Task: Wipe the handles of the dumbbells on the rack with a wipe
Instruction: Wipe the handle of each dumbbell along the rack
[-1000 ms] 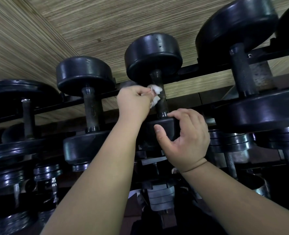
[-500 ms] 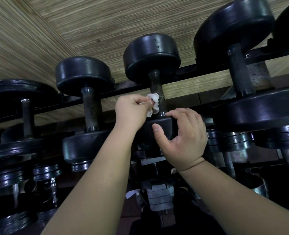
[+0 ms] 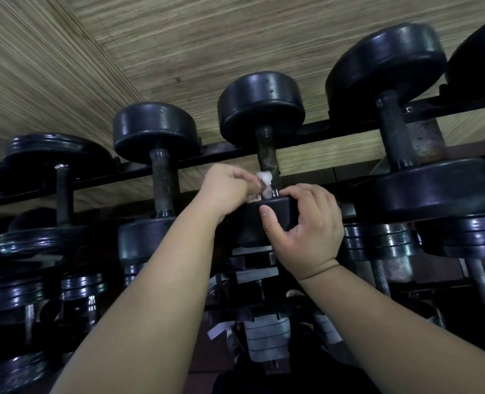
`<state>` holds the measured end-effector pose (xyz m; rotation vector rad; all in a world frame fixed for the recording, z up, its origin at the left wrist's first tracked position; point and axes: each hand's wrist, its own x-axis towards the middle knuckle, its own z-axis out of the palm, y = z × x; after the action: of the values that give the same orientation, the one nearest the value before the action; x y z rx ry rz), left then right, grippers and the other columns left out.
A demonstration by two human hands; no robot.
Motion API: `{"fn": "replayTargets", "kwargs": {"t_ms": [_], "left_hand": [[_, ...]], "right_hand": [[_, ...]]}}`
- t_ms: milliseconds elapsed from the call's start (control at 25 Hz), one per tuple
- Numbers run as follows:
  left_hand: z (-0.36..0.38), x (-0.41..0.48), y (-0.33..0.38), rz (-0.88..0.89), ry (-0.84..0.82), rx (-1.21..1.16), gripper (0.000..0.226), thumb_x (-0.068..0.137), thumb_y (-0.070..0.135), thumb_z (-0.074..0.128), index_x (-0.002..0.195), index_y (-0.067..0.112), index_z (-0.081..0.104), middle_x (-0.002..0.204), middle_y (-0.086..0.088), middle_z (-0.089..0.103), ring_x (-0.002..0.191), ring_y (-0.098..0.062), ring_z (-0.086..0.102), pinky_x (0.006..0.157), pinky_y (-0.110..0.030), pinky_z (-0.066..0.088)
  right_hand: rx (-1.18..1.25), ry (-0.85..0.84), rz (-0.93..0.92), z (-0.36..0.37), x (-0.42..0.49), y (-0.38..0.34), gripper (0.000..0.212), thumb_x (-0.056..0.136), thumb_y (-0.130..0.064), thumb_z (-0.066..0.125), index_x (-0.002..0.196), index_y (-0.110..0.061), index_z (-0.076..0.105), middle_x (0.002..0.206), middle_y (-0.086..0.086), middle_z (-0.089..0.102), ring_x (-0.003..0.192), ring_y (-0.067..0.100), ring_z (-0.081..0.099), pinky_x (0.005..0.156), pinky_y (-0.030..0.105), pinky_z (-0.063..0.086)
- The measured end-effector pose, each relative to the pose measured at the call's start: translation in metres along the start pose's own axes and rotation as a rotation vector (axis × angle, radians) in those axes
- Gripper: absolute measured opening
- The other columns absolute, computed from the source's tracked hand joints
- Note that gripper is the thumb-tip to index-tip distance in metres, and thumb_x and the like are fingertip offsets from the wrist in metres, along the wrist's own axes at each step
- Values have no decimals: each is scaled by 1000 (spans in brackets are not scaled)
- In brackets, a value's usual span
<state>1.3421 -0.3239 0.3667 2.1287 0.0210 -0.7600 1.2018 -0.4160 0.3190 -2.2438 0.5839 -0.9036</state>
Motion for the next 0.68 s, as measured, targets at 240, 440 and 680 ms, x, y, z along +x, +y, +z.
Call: {"fn": "replayTargets", "kwargs": {"t_ms": [240, 440, 680], "left_hand": [[-21, -24, 22, 74, 42, 50, 23, 90, 3, 73, 80, 23, 79, 80, -6, 74, 76, -18, 69, 71, -24, 59], [-46, -37, 41, 193, 142, -207, 23, 85, -7, 76, 89, 15, 82, 96, -12, 80, 98, -27, 76, 90, -41, 64], [-59, -55, 77, 339, 153, -339, 21, 83, -6, 79, 84, 15, 80, 93, -17, 80, 97, -38, 77, 91, -54, 63]], "right_hand": [[18, -229, 147, -19, 7, -11, 41, 83, -61, 63, 103, -25, 69, 106, -10, 66, 109, 19, 60, 96, 46, 50], [674, -426, 529, -42, 79, -32, 11, 93, -21, 73, 102, -24, 68, 94, -4, 68, 88, 15, 66, 82, 37, 59], [870, -587, 528, -54, 140, -81, 22, 95, -18, 73, 115, -13, 66, 97, 4, 76, 86, 22, 76, 78, 39, 63]]}}
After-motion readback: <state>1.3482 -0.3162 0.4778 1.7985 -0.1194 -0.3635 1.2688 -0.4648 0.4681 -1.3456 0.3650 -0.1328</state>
